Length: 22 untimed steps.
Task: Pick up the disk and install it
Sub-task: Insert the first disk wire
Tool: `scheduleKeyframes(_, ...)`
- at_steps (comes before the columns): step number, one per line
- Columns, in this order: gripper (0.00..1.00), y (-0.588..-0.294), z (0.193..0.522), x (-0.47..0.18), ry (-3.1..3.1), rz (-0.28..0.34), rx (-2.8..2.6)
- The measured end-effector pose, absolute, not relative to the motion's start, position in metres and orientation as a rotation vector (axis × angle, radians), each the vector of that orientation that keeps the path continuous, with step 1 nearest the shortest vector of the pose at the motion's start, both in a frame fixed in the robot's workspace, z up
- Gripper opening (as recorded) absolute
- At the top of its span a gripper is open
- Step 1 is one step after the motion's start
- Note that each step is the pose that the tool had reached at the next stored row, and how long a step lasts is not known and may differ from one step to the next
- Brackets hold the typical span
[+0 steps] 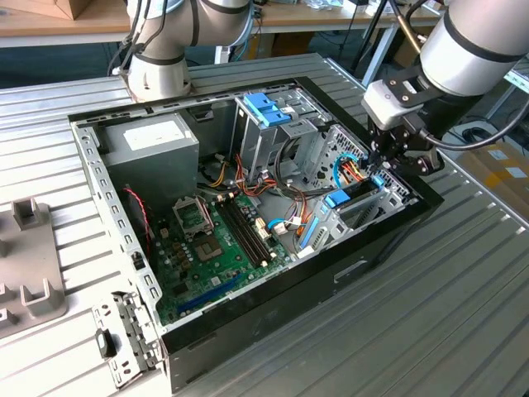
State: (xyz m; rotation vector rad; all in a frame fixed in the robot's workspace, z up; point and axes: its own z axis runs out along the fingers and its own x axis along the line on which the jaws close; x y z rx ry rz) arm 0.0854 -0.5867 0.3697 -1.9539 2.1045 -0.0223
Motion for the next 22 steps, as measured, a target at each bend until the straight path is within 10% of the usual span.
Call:
scheduleKeyframes(15,0.10,-0.573,0.370,0.106,2.137,-0.096,-1.998)
scheduleKeyframes(22,0.10,-0.573,0.368,0.108,2.208,0.025,-2.053)
